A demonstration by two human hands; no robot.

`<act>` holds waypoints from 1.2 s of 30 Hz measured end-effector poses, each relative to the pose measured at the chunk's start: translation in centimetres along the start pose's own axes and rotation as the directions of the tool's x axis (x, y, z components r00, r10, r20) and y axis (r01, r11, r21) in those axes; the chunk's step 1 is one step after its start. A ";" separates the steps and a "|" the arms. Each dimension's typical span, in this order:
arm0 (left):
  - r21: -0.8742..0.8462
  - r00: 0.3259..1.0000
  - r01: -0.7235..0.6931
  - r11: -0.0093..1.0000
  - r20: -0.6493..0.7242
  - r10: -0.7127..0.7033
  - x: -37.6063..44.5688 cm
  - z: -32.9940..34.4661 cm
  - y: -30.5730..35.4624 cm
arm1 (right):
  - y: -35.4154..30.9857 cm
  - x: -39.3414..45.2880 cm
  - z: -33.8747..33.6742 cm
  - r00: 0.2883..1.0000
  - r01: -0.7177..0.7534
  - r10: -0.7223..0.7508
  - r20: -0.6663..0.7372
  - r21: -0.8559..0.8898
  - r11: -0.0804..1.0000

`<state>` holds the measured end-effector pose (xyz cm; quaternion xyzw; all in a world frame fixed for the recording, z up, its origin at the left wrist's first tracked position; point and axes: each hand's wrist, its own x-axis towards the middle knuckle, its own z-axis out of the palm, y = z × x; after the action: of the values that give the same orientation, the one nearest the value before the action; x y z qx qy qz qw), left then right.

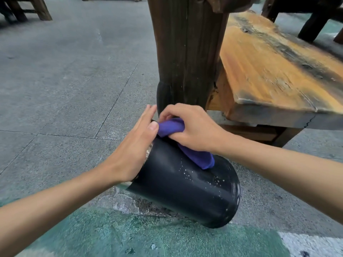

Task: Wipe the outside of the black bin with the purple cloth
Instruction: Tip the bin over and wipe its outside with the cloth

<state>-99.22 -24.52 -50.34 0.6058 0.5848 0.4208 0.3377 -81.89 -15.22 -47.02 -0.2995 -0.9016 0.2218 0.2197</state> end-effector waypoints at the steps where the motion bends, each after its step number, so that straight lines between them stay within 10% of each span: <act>1: -0.010 1.000 0.006 1.000 0.000 -0.006 0.3 -0.1 -0.2 | -0.5 0.2 0.1 0.999 0.038 -0.038 -0.007 0.003 0.999; 7: 0.019 0.999 0.035 0.999 -0.005 -0.034 1.4 -2.4 -2.3 | -0.4 -2.2 0.9 0.975 0.194 -0.183 0.124 -0.090 0.977; 22: 0.014 0.994 0.102 0.995 0.032 -0.102 3.1 -3.6 -3.2 | 7.8 -12.6 -2.3 0.987 0.049 -0.026 0.160 -0.141 0.989; 32: -0.157 0.977 0.213 0.964 0.031 -0.211 3.7 -2.6 -1.6 | -0.2 -1.5 0.2 0.989 -0.061 0.050 -0.139 -0.078 0.995; 36: -0.224 0.978 0.199 0.954 -0.020 -0.208 3.9 -2.2 -1.2 | -2.7 1.9 1.4 0.999 0.025 -0.029 -0.029 -0.121 0.992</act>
<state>-101.93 -20.67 -50.08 0.4917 0.6007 0.4592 0.4318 -85.19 -16.35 -46.24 -0.3033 -0.9139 0.1592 0.2178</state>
